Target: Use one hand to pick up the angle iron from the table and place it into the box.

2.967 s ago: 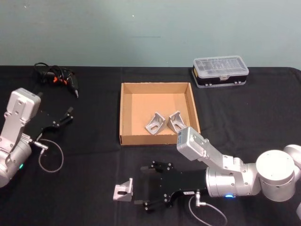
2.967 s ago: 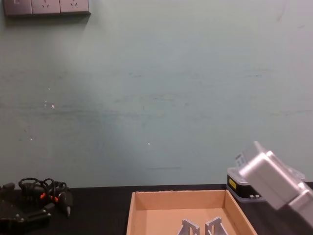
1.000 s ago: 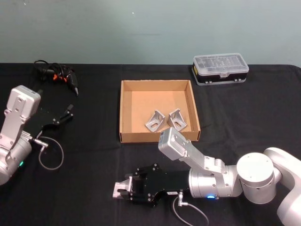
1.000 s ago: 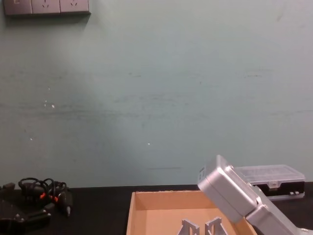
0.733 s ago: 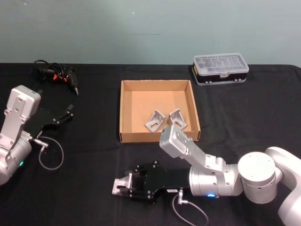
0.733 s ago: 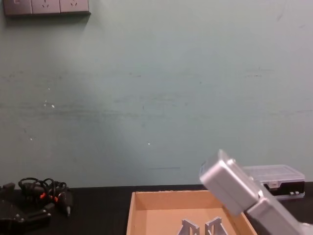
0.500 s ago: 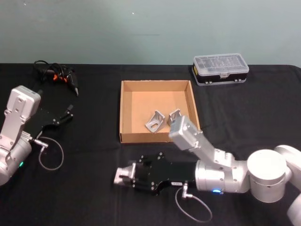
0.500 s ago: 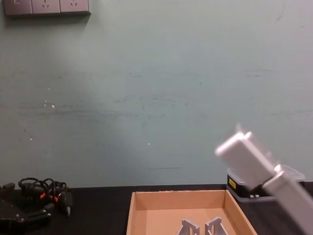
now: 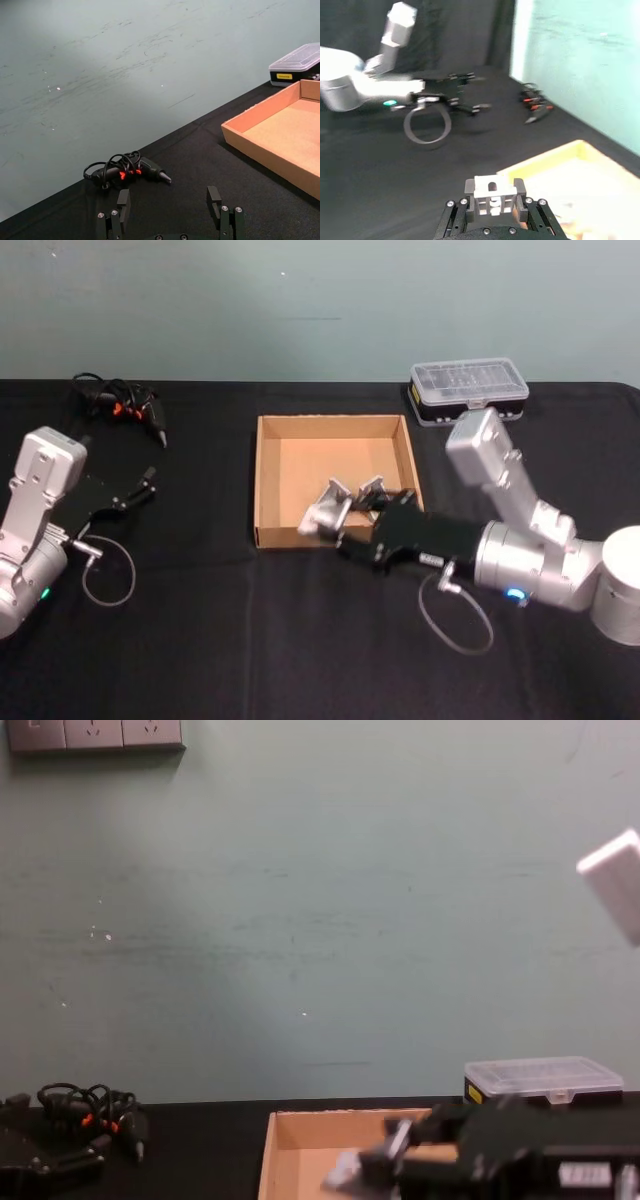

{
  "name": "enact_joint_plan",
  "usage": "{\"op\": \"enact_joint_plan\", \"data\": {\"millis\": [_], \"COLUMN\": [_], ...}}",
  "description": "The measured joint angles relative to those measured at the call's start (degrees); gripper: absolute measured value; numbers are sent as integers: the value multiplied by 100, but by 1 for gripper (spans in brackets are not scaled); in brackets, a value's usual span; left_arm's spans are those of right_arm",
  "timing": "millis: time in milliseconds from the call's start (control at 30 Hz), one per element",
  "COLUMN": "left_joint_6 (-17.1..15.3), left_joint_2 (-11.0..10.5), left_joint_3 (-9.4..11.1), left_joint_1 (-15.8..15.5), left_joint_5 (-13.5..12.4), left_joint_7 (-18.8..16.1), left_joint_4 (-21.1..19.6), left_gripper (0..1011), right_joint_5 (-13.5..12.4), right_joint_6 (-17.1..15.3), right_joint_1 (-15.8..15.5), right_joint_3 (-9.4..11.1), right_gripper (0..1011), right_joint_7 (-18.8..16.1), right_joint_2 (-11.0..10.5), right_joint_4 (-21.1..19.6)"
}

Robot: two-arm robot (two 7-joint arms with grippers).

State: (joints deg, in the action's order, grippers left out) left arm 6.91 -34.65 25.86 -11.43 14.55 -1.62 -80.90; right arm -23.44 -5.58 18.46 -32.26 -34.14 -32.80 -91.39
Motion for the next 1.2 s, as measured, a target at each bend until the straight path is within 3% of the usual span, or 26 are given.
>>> {"op": "enact_joint_plan", "data": {"millis": [200,433,900,967,1200], "left_joint_6": [0,0,0,0,0], "left_joint_2": [0,0,0,0,0], "left_joint_3": [0,0,0,0,0], "left_joint_1": [0,0,0,0,0], "left_joint_5": [0,0,0,0,0], "left_joint_7": [0,0,0,0,0], "left_joint_4": [0,0,0,0,0], "left_gripper": [1000,1000,1000,1000,1000], "right_joint_5": [-30,80,306,362,521], "right_joint_6": [-186,-366,-552,-558,-517], "right_joint_1": [73,316,990,1156,1479], "right_joint_3": [282,370,363,347,326], "right_gripper": [450,450,450,450,450], "right_joint_7": [388,620,866,877,899], "right_joint_2": [96,325,1132,1321,1648], "right_joint_4": [115,457,1827,2209,2895]}}
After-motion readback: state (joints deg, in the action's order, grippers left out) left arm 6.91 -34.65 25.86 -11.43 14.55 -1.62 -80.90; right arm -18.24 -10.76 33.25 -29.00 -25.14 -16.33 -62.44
